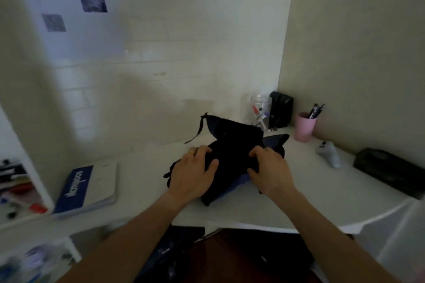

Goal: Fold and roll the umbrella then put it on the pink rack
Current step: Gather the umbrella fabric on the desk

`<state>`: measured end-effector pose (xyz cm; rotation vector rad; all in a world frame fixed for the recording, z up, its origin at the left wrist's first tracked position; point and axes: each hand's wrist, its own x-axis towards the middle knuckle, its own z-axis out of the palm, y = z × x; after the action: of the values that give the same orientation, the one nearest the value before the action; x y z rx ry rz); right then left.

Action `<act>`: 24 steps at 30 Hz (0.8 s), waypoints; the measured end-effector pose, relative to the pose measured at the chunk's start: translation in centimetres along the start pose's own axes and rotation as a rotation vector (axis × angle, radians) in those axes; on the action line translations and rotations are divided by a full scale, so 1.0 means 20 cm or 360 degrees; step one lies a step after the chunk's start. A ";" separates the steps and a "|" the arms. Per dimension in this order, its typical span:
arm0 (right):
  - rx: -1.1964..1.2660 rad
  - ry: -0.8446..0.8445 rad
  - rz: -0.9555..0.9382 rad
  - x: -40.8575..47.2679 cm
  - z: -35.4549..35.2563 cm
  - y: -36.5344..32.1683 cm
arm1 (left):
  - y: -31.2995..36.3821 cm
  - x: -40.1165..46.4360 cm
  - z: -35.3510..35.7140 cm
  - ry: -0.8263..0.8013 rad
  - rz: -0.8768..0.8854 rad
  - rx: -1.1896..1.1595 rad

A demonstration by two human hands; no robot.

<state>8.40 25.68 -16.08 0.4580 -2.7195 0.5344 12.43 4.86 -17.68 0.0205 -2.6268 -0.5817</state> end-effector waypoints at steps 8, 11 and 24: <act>0.0220 -0.0245 0.0101 -0.40 0.27 -0.09 | 0.06 -0.35 -0.02 -0.0251 -0.0070 -0.0029; 0.0313 -0.0301 0.0139 -0.47 0.30 -0.08 | 0.04 -0.37 0.00 -0.0261 -0.0128 -0.0113; 0.0235 0.0220 0.0441 -0.15 0.53 -0.20 | -0.16 0.01 0.11 -0.0226 -0.0111 -0.0075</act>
<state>9.84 18.54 -25.29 0.0730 -2.6344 0.8112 11.02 2.71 -20.70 0.0585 -2.7580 -0.6926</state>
